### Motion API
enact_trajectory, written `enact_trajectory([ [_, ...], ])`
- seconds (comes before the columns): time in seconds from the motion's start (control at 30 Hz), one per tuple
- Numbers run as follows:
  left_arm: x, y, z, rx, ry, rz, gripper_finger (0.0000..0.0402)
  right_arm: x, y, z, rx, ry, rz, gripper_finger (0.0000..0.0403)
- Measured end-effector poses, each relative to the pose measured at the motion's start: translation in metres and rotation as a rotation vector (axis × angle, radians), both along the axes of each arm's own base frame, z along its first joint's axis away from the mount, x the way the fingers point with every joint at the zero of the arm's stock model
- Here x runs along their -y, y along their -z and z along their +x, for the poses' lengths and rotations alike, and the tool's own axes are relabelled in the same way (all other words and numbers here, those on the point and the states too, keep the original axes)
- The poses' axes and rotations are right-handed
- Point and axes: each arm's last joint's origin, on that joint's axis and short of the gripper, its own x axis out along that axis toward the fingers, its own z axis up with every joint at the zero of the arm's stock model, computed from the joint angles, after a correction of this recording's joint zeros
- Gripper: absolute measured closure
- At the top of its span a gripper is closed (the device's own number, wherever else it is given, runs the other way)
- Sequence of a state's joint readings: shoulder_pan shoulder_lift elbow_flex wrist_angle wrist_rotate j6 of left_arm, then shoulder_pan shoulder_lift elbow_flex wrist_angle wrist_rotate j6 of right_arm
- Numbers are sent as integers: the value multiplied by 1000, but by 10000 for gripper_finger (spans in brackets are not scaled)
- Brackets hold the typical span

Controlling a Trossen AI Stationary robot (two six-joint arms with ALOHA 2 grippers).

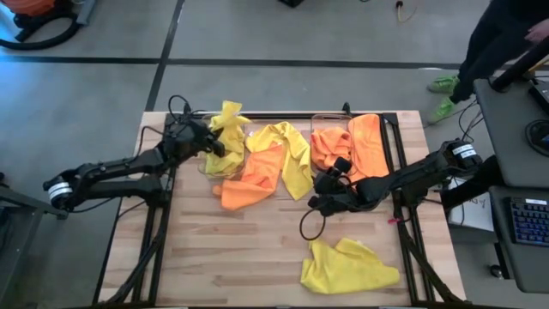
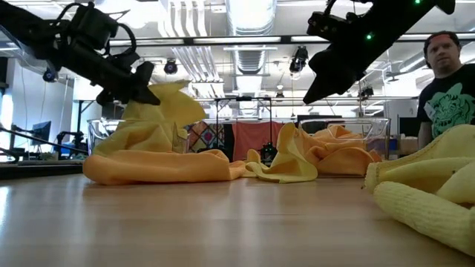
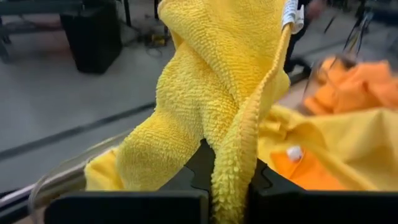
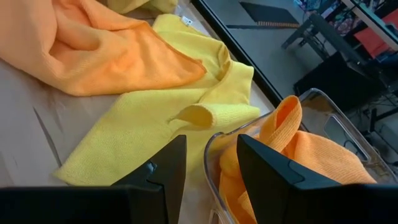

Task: Sort microfiber towel by color & place in baskets
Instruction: Put the yellow microfiber cloth into the left transparent bin

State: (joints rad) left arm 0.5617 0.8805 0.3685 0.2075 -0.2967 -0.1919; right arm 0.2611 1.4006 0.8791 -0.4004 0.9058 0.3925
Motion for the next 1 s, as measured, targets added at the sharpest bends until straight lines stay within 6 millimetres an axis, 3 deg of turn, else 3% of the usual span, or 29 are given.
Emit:
enact_trajectory([
  [0.2, 0, -14, 1, -171, -1, -109, 395, 0, 0, 0, 8, 4, 5, 271],
  [0.43, 2, -10, 1, -264, -12, -219, 395, 0, -1, 1, 15, 2, 3, 275],
  [1.0, 3, -7, -1, -344, 10, -213, 395, 0, -1, 1, 10, -1, -11, 275],
])
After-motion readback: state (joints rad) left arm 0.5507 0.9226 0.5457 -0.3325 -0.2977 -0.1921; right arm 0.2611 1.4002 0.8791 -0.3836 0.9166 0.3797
